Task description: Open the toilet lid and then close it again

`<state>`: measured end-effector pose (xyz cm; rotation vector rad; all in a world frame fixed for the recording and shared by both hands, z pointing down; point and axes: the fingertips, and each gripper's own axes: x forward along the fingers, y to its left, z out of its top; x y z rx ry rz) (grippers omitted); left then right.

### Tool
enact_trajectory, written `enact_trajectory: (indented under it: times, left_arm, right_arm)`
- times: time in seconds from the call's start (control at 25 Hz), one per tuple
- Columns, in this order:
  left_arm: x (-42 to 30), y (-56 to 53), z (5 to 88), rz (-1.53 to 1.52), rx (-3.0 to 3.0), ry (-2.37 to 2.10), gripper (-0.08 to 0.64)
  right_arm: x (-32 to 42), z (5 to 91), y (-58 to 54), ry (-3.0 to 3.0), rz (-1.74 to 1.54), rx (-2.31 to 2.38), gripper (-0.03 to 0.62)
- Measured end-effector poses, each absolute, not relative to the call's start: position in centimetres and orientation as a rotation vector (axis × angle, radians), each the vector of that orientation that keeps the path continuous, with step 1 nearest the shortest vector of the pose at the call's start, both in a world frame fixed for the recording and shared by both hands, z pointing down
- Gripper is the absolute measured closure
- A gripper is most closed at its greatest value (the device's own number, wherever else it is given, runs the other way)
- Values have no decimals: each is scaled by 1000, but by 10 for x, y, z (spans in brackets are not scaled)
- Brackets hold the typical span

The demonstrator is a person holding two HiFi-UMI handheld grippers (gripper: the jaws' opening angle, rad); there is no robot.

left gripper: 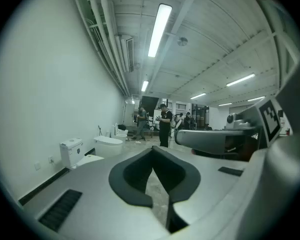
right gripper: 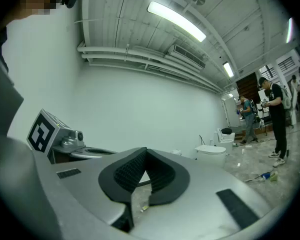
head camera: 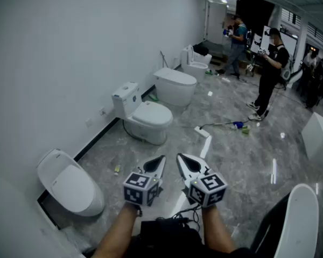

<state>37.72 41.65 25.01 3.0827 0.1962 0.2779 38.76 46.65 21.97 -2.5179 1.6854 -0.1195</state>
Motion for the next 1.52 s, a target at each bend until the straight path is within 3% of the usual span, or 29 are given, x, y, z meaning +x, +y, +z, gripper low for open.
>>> enact_trajectory:
  times: [0.92, 1.52]
  left_arm:
    - [380, 400, 262, 289, 3087, 45, 554]
    - [302, 293, 269, 273, 2988, -457, 554]
  right_arm:
    - [406, 248, 449, 1812, -192, -2435, 583]
    - [352, 250, 349, 2174, -245, -2212, 583]
